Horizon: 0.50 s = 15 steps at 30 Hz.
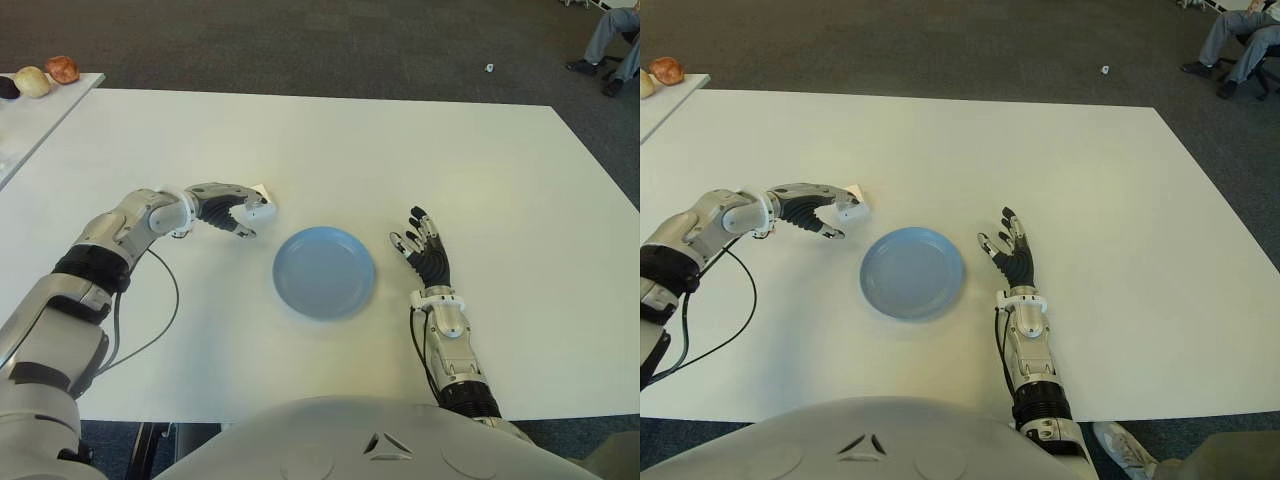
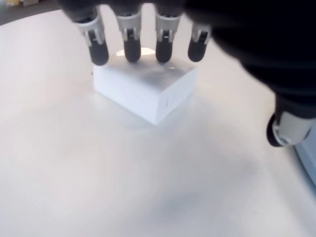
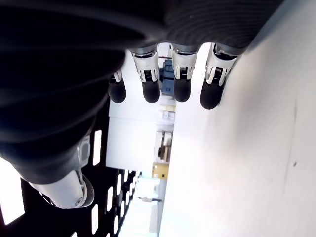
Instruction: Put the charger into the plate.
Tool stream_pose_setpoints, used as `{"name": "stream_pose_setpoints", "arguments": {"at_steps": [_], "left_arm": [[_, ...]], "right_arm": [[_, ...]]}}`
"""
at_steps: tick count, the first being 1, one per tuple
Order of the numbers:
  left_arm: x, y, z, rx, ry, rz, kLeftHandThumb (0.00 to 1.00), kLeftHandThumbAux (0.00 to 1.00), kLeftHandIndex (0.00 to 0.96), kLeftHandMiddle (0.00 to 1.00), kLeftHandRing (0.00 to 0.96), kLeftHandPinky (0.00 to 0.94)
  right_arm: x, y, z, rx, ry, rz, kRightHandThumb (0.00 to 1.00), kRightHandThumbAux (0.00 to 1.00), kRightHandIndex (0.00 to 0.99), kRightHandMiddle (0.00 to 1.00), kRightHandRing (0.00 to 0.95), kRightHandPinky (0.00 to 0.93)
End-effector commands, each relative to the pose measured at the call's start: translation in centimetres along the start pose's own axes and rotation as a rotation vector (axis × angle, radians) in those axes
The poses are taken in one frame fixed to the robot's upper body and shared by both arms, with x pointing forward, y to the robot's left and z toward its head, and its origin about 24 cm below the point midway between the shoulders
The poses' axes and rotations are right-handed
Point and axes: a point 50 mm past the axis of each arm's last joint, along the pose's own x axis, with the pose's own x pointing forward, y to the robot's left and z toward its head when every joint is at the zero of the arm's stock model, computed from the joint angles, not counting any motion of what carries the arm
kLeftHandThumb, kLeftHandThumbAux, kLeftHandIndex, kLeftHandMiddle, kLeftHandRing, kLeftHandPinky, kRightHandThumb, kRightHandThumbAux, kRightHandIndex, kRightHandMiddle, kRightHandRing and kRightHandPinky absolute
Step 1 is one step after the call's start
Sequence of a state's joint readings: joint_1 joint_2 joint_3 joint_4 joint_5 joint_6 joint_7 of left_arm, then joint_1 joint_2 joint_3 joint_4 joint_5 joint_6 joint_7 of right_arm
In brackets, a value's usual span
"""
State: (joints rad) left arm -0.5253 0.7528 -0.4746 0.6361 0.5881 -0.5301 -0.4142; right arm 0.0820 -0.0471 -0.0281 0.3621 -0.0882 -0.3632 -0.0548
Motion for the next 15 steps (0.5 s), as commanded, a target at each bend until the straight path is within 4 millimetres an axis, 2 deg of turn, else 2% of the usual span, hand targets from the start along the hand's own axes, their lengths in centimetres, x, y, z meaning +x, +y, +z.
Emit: {"name": "stream_pose_setpoints", "arguments": {"at_steps": [1, 15], "left_arm": [[-0.5, -1.2, 0.1, -0.014, -0.01, -0.038, 0.0, 0.436, 0.0, 0.0, 0.0, 0.038], [-1.5, -1.5, 0.9, -0.011, -0.079, 0.002, 0.0, 0.446, 0.0, 0.0, 0.0, 0.019]], "right_arm": [[-1.2, -0.6, -2.2, 0.006, 0.134, -0.012, 0.0, 0.661, 0.034, 0.087, 0.065, 0.061], [-1.1, -0.7, -2.2, 0.002, 0.134, -0.01, 0.0, 0.632, 0.034, 0.094, 0.063, 0.052]]}}
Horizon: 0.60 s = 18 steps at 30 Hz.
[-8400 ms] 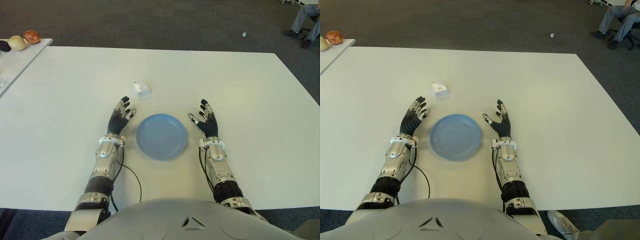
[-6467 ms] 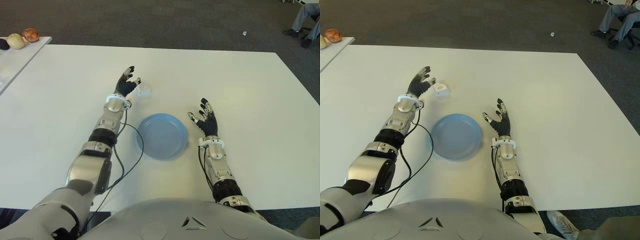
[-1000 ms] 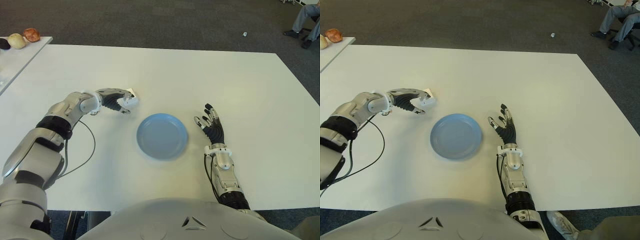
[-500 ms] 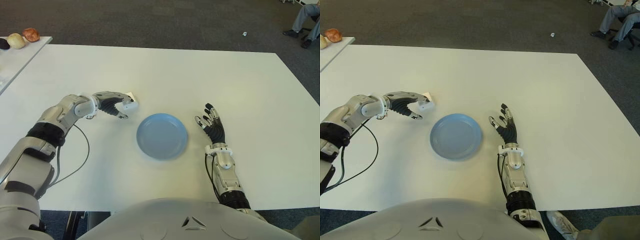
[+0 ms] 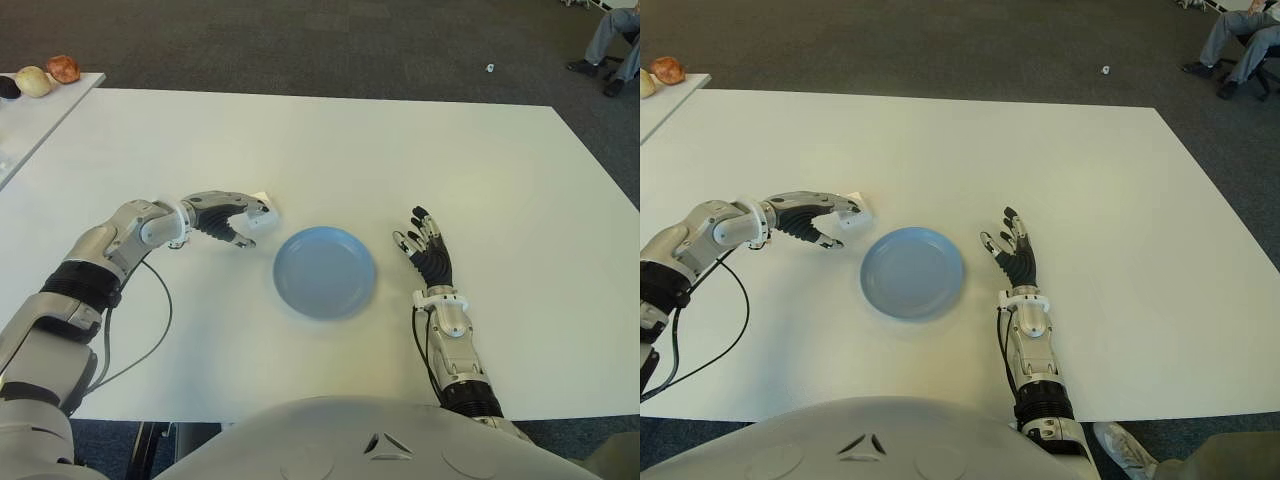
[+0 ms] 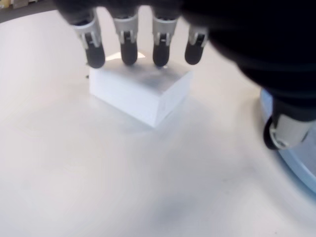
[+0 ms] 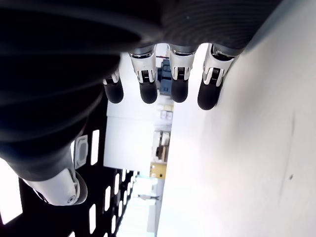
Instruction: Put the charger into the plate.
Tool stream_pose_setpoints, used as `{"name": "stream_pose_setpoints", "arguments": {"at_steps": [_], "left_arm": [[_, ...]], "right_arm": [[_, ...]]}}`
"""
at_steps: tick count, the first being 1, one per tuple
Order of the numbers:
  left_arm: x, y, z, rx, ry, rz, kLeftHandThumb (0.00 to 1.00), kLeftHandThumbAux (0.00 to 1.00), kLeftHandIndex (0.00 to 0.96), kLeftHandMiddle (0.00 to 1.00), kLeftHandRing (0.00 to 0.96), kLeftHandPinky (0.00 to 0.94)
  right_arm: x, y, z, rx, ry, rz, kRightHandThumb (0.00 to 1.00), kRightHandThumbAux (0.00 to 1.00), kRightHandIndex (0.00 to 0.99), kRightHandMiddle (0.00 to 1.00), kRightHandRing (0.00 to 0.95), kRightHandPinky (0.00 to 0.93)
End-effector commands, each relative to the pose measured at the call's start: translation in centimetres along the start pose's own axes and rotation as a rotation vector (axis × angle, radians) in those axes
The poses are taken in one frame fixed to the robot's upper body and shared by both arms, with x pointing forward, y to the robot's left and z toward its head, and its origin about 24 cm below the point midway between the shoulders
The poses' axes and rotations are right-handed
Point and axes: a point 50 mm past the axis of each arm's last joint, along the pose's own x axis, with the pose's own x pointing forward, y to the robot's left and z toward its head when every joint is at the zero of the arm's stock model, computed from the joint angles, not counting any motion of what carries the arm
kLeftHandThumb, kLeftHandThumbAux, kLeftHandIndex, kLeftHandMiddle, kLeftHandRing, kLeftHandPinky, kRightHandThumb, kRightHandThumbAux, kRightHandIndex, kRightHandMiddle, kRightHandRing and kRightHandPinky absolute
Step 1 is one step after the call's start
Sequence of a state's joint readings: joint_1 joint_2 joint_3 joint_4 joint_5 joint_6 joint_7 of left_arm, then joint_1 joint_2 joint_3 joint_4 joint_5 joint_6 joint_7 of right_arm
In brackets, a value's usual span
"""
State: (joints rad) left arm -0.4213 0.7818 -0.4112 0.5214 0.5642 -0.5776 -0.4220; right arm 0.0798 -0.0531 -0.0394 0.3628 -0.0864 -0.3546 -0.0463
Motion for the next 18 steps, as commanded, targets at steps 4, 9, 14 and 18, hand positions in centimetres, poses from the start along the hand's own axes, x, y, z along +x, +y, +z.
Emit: {"name": "stream_pose_setpoints", "arguments": {"at_steps": [4, 9, 14, 18], "left_arm": [[-0.45, -0.42, 0.18, -0.012, -0.01, -0.02, 0.0, 0.446, 0.0, 0.0, 0.0, 0.018], [-0.51, -0.31, 0.27, -0.022, -0.014, 0.001, 0.0, 0.445, 0.0, 0.0, 0.0, 0.026], [-0.5, -0.23, 0.35, -0.023, -0.023, 0.027, 0.0, 0.449, 0.0, 0.0, 0.0, 0.024], [-0.46, -0.22, 0.41, -0.019, -0.029, 0.04, 0.0, 0.455, 0.0, 0.0, 0.0, 0.027]], "right_arm": [[-1.13, -0.3, -2.16, 0.006, 0.127, -0.005, 0.0, 0.625, 0.034, 0.096, 0.064, 0.054], [-1.08, -0.29, -2.19, 0.007, 0.13, -0.004, 0.0, 0.632, 0.034, 0.096, 0.065, 0.061], [-1.02, -0.26, -2.21, 0.011, 0.131, -0.007, 0.0, 0.638, 0.034, 0.093, 0.064, 0.059], [-0.98, -0.27, -2.29, 0.011, 0.135, -0.006, 0.0, 0.637, 0.033, 0.09, 0.062, 0.055]]}}
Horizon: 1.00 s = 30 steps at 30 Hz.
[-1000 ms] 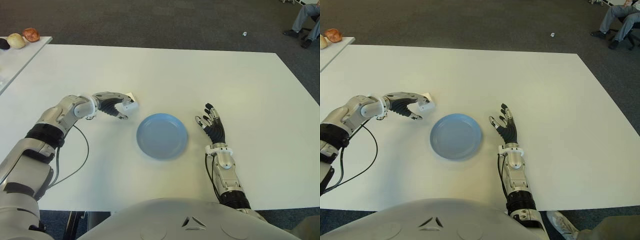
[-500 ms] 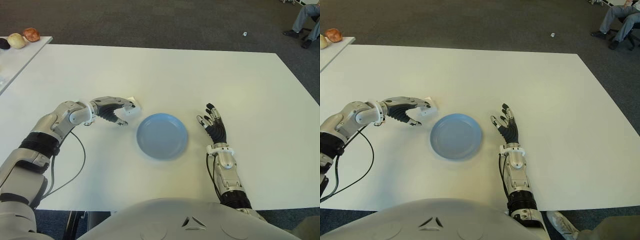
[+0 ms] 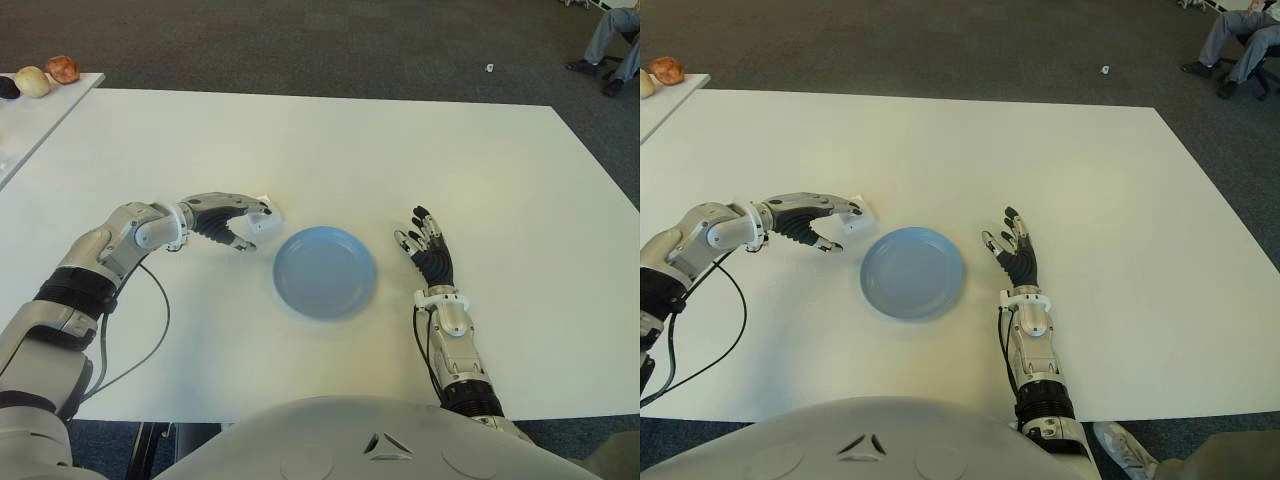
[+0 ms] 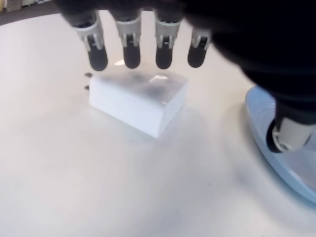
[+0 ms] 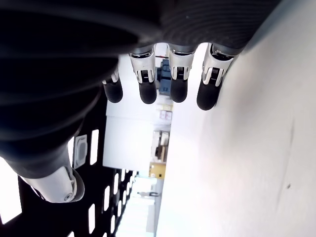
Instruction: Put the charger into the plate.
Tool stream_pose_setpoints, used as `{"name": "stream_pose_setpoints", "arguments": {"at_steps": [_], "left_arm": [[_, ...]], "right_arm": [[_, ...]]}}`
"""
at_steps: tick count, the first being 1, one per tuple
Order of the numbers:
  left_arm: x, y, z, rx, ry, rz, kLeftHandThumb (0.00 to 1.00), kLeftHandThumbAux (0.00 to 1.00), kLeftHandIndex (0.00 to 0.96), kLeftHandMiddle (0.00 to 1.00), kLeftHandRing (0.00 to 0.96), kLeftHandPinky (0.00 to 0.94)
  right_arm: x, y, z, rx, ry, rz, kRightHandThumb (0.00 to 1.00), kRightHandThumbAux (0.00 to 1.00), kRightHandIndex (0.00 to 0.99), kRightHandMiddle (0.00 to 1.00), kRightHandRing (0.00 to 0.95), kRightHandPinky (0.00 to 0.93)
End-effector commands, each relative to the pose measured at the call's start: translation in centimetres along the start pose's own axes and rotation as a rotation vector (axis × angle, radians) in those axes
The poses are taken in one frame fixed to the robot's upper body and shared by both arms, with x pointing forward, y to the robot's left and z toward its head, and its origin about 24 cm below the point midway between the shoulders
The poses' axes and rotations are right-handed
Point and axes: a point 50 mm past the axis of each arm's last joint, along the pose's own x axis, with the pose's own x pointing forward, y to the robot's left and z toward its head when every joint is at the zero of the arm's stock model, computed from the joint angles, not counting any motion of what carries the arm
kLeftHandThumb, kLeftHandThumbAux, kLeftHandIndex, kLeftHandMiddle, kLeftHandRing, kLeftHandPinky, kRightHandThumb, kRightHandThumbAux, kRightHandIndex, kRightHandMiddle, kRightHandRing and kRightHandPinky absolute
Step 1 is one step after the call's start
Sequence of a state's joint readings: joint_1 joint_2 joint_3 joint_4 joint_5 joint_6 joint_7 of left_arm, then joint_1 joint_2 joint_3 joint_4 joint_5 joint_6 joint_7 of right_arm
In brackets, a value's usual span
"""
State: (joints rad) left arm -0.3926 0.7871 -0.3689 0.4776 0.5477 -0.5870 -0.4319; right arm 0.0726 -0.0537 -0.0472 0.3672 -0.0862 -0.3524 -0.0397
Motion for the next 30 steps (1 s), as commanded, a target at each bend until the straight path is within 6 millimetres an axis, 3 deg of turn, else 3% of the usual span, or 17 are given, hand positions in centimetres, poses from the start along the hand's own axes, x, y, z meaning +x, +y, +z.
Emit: {"name": "stream_pose_setpoints", "arguments": {"at_steps": [1, 23, 30], "left_arm": [[0.1, -0.5, 0.2, -0.009, -0.014, 0.01, 0.0, 0.455, 0.0, 0.0, 0.0, 0.027], [0.4, -0.1, 0.1, 0.087, -0.032, 0.1, 0.0, 0.485, 0.0, 0.0, 0.0, 0.0], [0.3, 2.9, -0.3, 0.232, -0.047, 0.194, 0.048, 0.462, 0.0, 0.0, 0.0, 0.0]], "right_arm": [[-1.1, -0.1, -2.3, 0.01, 0.136, -0.006, 0.0, 0.637, 0.033, 0.09, 0.062, 0.054], [-1.3, -0.4, -2.5, 0.004, 0.136, -0.005, 0.0, 0.653, 0.028, 0.087, 0.062, 0.064], [-1.3, -0.5, -2.6, -0.001, 0.131, -0.008, 0.0, 0.655, 0.031, 0.086, 0.062, 0.064]]}}
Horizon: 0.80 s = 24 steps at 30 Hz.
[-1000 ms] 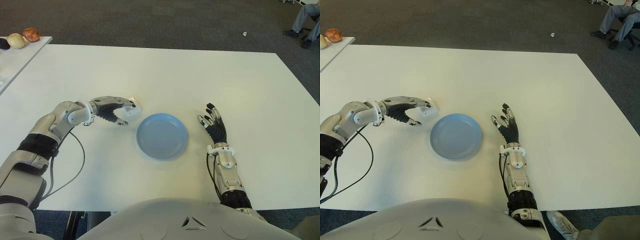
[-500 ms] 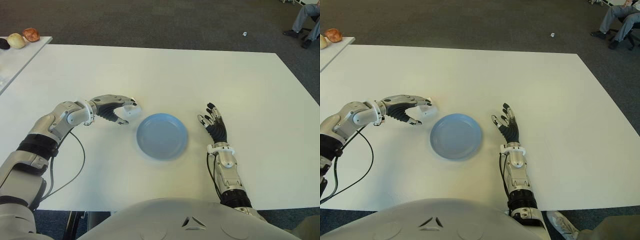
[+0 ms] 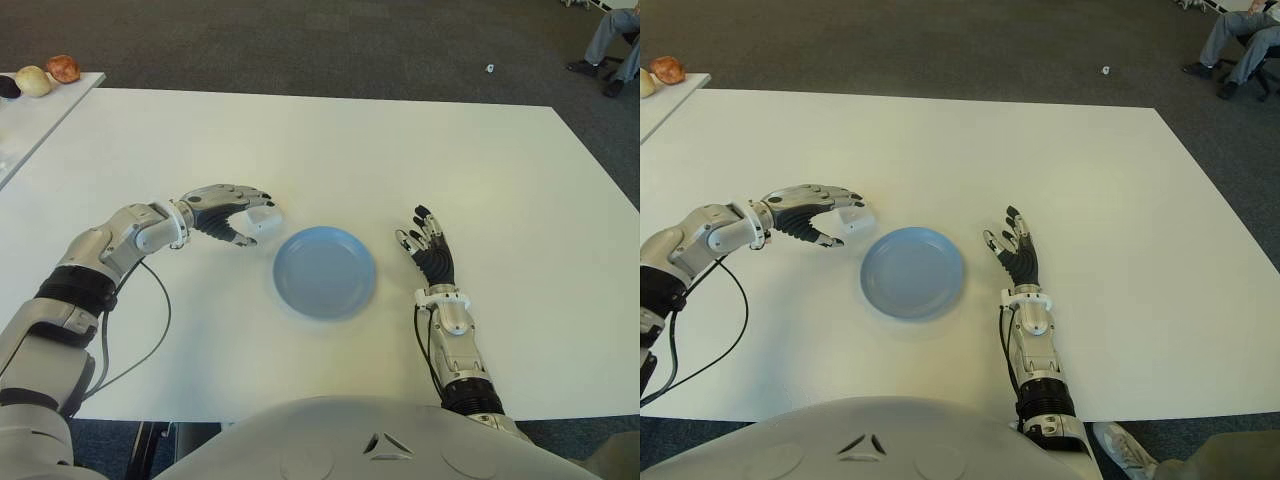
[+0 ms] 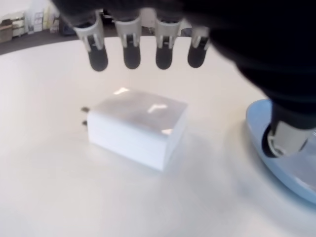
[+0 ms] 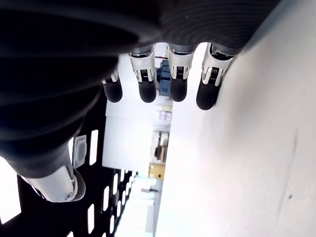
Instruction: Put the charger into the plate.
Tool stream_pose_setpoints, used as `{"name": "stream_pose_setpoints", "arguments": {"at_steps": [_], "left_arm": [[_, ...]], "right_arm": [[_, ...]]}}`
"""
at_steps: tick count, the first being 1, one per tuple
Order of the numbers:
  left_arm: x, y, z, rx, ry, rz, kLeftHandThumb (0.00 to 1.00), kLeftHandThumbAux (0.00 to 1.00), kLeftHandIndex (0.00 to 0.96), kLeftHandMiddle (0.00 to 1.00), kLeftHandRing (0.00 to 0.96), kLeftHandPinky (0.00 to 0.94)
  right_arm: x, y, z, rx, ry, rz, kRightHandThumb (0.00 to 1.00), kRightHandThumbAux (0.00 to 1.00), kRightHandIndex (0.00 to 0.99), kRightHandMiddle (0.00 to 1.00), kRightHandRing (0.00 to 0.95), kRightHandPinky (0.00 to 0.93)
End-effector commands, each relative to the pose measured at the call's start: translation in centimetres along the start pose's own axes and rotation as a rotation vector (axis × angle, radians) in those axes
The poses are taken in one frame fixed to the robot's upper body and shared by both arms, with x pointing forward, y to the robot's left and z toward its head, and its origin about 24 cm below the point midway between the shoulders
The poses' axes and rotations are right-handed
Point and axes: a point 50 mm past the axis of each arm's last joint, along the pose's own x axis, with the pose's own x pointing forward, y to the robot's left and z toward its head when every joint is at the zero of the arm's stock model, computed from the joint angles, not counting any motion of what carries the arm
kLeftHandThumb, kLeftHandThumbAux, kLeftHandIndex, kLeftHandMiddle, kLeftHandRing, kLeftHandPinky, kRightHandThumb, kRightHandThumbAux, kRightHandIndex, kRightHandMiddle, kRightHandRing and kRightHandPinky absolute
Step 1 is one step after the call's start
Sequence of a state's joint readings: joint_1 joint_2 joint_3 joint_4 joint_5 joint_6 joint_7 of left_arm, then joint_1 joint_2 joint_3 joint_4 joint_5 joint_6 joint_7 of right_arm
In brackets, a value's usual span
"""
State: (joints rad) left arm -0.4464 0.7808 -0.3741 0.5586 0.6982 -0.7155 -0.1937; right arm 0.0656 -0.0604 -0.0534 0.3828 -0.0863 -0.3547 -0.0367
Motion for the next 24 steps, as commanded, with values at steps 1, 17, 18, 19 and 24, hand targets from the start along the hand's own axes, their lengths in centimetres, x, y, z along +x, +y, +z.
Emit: {"name": "stream_pose_setpoints", "arguments": {"at_steps": [1, 17, 18, 19, 24], "left_arm": [[0.4, 1.9, -0.7, 0.101, -0.008, 0.05, 0.063, 0.457, 0.0, 0.0, 0.0, 0.0], [3.6, 4.9, -1.9, 0.666, -0.128, 0.018, 0.297, 0.265, 0.0, 0.0, 0.0, 0.0], [3.8, 4.9, -2.0, 0.69, -0.135, 0.009, 0.298, 0.256, 0.0, 0.0, 0.0, 0.0], [4.0, 4.9, -2.0, 0.715, -0.141, -0.005, 0.299, 0.252, 0.0, 0.0, 0.0, 0.0], [4.5, 4.9, -2.1, 0.77, -0.16, -0.04, 0.304, 0.229, 0.0, 0.0, 0.0, 0.0]], "right_arm": [[-1.3, -0.3, -2.4, 0.005, 0.124, -0.007, 0.0, 0.655, 0.032, 0.085, 0.062, 0.064], [-1.3, -0.3, -2.2, -0.002, 0.116, 0.001, 0.0, 0.67, 0.031, 0.076, 0.059, 0.068], [-1.3, -0.2, -2.2, -0.002, 0.116, 0.001, 0.0, 0.675, 0.031, 0.075, 0.059, 0.068], [-1.4, -0.2, -2.2, -0.002, 0.114, 0.0, 0.0, 0.677, 0.031, 0.074, 0.059, 0.068], [-1.5, -0.2, -2.2, -0.005, 0.107, -0.002, 0.0, 0.69, 0.032, 0.069, 0.056, 0.067]]}}
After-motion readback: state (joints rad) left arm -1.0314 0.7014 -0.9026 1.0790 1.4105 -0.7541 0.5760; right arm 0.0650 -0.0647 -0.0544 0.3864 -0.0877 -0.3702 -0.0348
